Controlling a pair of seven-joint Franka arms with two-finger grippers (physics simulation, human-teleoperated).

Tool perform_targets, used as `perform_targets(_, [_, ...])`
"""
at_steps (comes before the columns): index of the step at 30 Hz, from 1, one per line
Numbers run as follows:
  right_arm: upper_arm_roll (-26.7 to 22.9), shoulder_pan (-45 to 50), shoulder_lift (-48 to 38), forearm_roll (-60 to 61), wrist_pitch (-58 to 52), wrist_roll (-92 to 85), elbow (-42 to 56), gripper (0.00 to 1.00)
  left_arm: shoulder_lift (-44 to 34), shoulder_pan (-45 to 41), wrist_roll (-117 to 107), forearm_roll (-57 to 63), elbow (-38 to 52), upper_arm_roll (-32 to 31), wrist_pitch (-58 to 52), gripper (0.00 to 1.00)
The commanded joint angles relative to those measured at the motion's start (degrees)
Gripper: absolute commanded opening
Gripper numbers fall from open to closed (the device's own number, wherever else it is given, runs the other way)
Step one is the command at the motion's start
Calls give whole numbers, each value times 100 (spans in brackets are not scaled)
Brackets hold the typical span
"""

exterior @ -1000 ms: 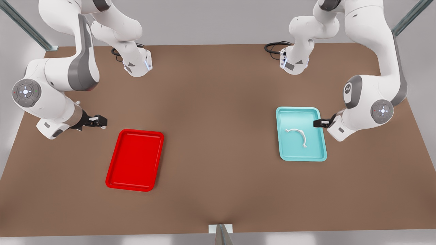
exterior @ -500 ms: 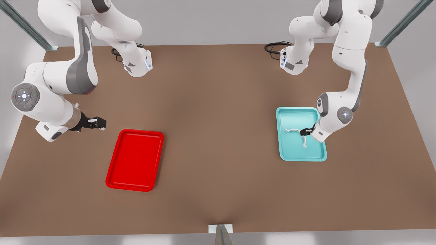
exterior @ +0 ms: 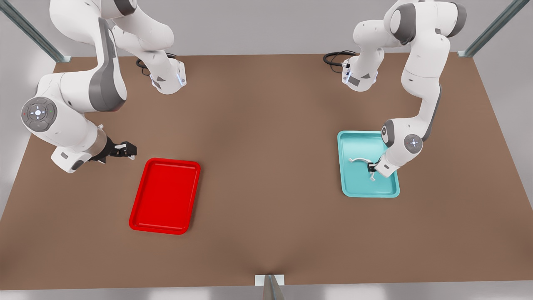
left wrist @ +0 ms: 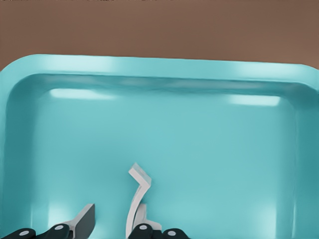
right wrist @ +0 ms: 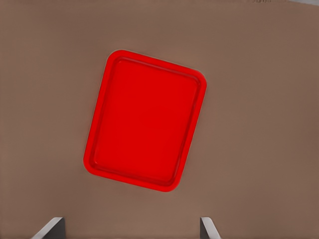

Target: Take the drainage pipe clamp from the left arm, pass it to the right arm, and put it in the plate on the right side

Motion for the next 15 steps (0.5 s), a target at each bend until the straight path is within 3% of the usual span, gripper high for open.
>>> perform_targets(1, [2,-5,-6,5,50,-7,3,100,-4,-15,437,3,-4,0,89,54])
perform_targets(4, [2,4,3,5,50,-7,-6,100,-4,-24,437,3,-31,0,80,54])
perform_targets(7, [2,4,29,5,50,-16,-6,100,-4,-7,437,3,-31,0,72,45])
perform_targets(13, [2,-23,38,5,50,-42,-6,100,-65,-16,428,3,-31,0,54,36])
perform_targets(15, [2,-40,38,5,50,-68,3,100,-65,-16,428,3,-31,-9,45,26])
